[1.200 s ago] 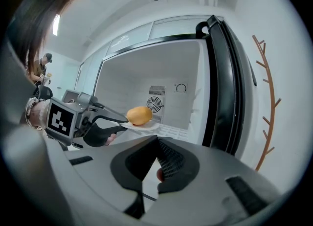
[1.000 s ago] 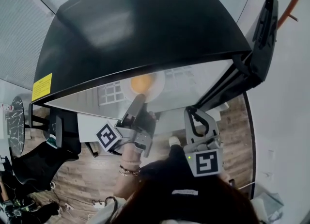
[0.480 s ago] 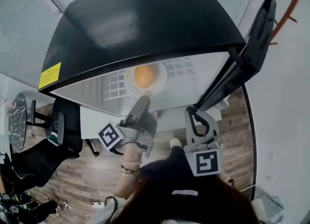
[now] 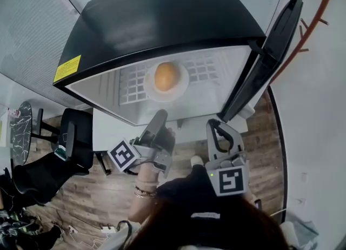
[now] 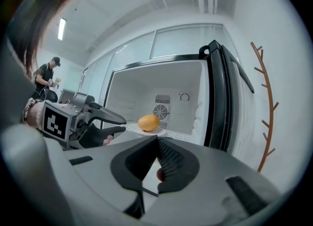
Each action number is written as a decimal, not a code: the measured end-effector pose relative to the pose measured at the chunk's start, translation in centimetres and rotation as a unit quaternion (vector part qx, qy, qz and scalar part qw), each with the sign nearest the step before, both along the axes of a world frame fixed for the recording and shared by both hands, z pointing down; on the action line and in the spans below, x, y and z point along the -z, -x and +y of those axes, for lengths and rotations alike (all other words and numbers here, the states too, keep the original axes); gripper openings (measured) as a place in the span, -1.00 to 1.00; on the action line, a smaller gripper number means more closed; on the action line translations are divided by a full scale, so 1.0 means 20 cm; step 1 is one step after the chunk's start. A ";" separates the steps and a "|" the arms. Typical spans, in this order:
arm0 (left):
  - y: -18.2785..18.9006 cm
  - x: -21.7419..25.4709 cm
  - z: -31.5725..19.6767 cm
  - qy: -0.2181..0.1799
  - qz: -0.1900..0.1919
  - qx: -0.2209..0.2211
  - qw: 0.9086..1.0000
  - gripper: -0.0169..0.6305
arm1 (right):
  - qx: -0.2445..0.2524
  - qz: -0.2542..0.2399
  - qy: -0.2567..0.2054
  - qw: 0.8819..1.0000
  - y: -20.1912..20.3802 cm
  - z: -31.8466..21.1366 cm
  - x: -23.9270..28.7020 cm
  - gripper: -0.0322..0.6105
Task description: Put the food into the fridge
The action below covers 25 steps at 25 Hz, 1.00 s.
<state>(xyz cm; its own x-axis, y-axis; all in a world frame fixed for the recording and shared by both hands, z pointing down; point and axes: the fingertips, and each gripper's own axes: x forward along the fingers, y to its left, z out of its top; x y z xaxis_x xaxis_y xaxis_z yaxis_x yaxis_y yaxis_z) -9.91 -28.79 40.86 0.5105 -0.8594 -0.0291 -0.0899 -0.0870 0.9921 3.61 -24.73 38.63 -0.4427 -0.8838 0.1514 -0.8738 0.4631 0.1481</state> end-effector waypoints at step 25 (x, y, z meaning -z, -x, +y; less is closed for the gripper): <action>0.08 0.24 0.63 -0.145 -0.270 -0.048 0.951 -0.96 | 0.012 -0.051 0.014 0.999 0.20 0.47 0.09 -0.89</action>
<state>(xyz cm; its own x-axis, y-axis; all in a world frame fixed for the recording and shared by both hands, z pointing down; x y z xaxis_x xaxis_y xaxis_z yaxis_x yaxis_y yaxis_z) -11.42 -16.21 36.07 0.5942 -0.8038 0.0305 -0.5565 -0.3834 0.7371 -0.41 -15.35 36.88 -0.4780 -0.8689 0.1285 -0.8724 0.4867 0.0459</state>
